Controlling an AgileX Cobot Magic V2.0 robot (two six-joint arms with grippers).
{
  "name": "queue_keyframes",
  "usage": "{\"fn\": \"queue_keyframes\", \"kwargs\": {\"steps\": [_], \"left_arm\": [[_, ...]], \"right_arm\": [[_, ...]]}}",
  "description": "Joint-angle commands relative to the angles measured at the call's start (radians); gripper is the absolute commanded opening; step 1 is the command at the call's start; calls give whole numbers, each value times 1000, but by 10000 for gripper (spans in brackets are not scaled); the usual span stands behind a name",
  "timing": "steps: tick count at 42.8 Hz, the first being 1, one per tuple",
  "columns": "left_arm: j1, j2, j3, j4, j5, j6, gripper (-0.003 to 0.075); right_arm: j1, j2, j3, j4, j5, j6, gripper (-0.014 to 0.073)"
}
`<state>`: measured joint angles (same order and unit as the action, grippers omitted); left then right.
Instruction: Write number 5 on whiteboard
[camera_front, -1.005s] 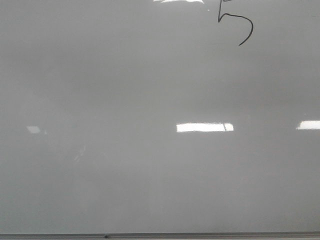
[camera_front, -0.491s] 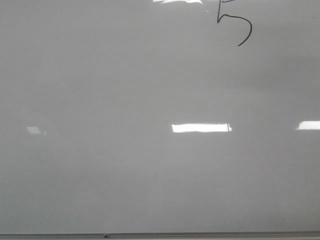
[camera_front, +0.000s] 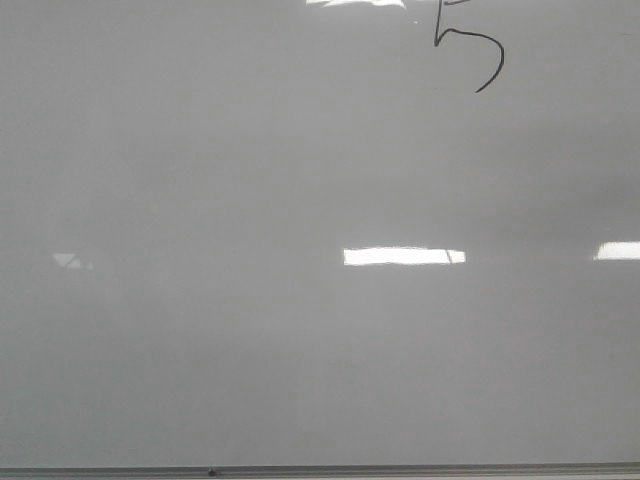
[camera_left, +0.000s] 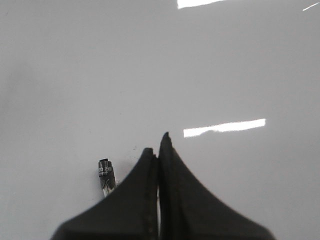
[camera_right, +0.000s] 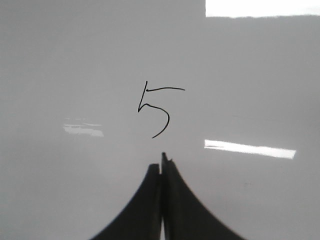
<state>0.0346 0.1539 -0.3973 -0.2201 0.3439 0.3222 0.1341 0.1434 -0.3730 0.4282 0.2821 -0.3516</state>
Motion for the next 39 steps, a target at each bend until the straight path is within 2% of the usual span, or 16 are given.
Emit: {"fn": "queue_keyframes", "kwargs": {"steps": [1, 39], "left_arm": [[-8, -16, -23, -23, -72, -1, -20], [-8, -21, -7, -30, -81, -1, -20]], "right_arm": [[-4, 0, -24, 15, -87, 0, -67], [-4, 0, -24, 15, -81, 0, -67]]}}
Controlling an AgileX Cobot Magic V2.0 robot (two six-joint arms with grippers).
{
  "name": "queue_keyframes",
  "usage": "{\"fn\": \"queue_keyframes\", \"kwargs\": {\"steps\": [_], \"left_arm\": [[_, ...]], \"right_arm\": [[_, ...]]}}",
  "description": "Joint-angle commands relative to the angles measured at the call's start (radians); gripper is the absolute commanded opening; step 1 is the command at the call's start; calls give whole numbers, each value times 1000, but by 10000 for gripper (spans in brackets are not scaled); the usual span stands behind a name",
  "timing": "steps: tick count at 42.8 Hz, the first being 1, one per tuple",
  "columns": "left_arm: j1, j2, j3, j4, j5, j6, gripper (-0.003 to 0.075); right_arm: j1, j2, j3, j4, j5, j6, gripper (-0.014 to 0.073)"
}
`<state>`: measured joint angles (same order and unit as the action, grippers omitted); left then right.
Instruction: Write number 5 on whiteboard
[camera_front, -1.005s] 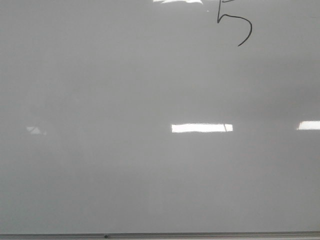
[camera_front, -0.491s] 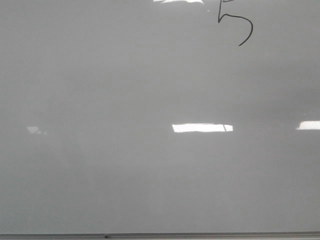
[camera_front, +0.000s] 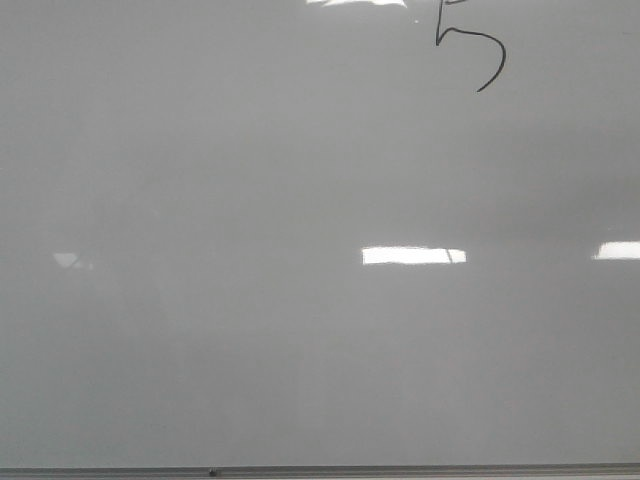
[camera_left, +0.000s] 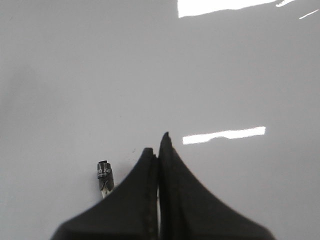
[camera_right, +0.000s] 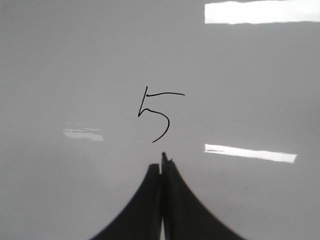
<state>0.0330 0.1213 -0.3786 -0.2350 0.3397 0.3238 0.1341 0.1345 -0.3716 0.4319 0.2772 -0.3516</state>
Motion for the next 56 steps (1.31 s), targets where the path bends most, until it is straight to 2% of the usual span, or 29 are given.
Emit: {"fn": "queue_keyframes", "kwargs": {"steps": [1, 10, 18, 28, 36, 39, 56], "left_arm": [[-7, 12, -26, -15, -76, -3, -20], [-13, 7, 7, 12, -84, -11, -20], [-56, -88, 114, 158, -145, -171, -20], [-59, -143, 287, 202, -299, -290, -20], [-52, -143, 390, 204, -349, -295, -20], [-52, -143, 390, 200, -309, -295, -20], [-52, -141, 390, 184, -313, -295, -20]], "right_arm": [[-4, 9, -25, 11, -77, 0, -67], [-4, 9, -25, 11, -77, 0, -67], [-4, 9, -25, 11, -77, 0, -67], [-4, 9, -25, 11, -73, 0, -67], [-4, 9, -25, 11, -73, 0, -67], [-4, 9, -25, 11, -73, 0, -67], [-4, 9, -25, 11, -72, 0, -67]]}}
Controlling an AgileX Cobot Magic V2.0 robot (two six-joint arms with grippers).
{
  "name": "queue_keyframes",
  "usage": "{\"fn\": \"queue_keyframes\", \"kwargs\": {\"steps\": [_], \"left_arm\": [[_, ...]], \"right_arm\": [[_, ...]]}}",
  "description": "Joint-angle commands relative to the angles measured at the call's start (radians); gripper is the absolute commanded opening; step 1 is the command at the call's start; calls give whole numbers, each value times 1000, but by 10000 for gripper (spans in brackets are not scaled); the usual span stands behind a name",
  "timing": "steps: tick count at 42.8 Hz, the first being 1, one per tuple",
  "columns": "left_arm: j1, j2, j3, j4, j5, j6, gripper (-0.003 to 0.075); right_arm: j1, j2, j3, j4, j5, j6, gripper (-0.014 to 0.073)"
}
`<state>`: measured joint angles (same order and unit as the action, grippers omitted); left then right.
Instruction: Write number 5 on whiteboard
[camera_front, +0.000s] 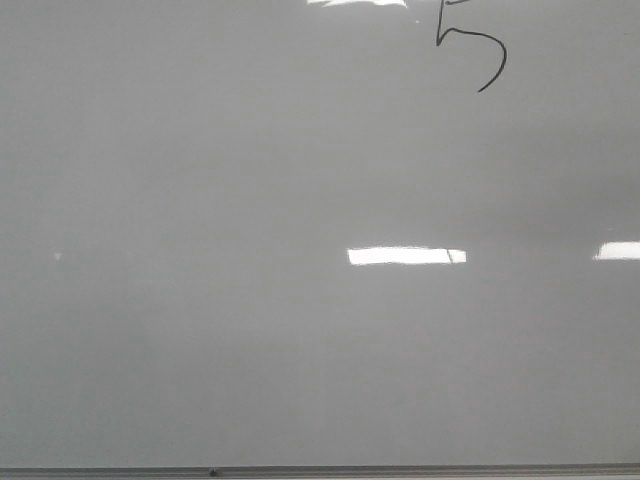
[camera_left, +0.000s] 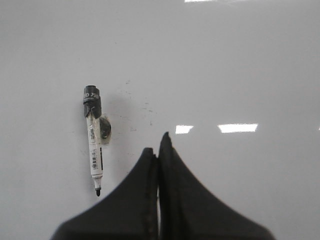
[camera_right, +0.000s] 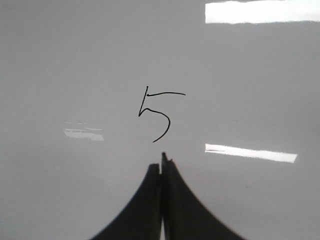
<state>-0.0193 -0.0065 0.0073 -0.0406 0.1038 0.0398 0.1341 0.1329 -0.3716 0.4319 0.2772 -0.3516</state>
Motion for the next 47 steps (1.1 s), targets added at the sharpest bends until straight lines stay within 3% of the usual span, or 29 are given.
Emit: {"fn": "queue_keyframes", "kwargs": {"steps": [1, 30, 38, 47], "left_arm": [[0, -13, 5, -10, -77, -11, -20], [0, -13, 5, -10, -77, -11, -20], [0, -13, 5, -10, -77, -11, -20], [0, -13, 5, -10, -77, -11, -20]], "right_arm": [[-4, 11, -25, 11, -72, 0, -67], [-4, 11, -25, 10, -78, -1, -67], [-7, 10, 11, -172, -105, 26, -67], [-18, -49, 179, -344, -237, 165, -67]]}}
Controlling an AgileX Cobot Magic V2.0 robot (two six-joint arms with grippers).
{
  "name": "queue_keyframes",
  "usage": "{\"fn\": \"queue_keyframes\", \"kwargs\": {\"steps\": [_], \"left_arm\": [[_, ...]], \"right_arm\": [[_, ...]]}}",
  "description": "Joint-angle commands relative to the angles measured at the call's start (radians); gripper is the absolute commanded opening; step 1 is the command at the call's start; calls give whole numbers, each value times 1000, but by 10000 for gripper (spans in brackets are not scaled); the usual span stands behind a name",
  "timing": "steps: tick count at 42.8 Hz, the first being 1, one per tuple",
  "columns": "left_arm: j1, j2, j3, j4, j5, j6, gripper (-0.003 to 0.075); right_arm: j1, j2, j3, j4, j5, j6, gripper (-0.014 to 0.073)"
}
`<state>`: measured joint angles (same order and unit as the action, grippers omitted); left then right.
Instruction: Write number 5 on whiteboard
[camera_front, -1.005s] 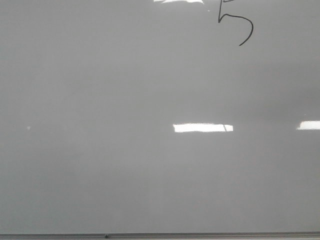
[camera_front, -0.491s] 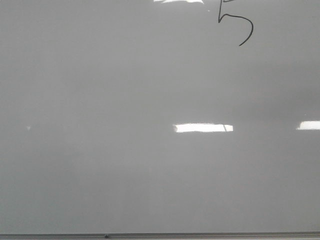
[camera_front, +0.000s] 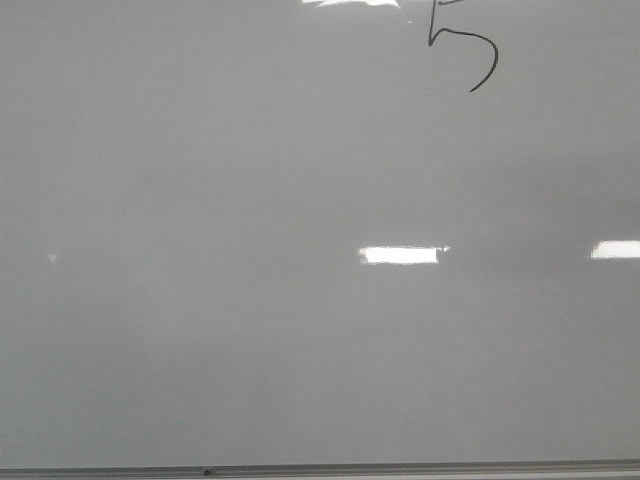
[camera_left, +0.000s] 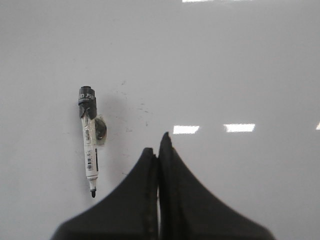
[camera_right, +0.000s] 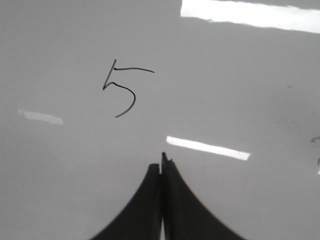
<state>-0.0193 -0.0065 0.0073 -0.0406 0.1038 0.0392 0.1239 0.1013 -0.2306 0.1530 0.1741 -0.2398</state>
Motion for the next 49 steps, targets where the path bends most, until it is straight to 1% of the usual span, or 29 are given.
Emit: {"fn": "queue_keyframes", "kwargs": {"steps": [1, 9, 12, 14, 20, 49], "left_arm": [[0, -13, 5, -10, -77, -10, -20], [0, -13, 5, -10, -77, -10, -20], [0, -13, 5, -10, -77, -10, -20], [0, -13, 5, -10, -77, -10, -20], [0, -13, 5, -10, -77, -10, -20], [0, -13, 5, -10, -77, -10, -20]], "right_arm": [[-8, -28, 66, -72, -141, 65, -67], [-8, -120, 203, -75, -135, 150, -67], [-12, -132, 246, -83, -161, 174, -67], [-20, -130, 244, -93, -133, 196, -67], [-48, -131, 244, -98, -134, 210, -67], [-48, -130, 243, -98, -133, 210, -67]]}}
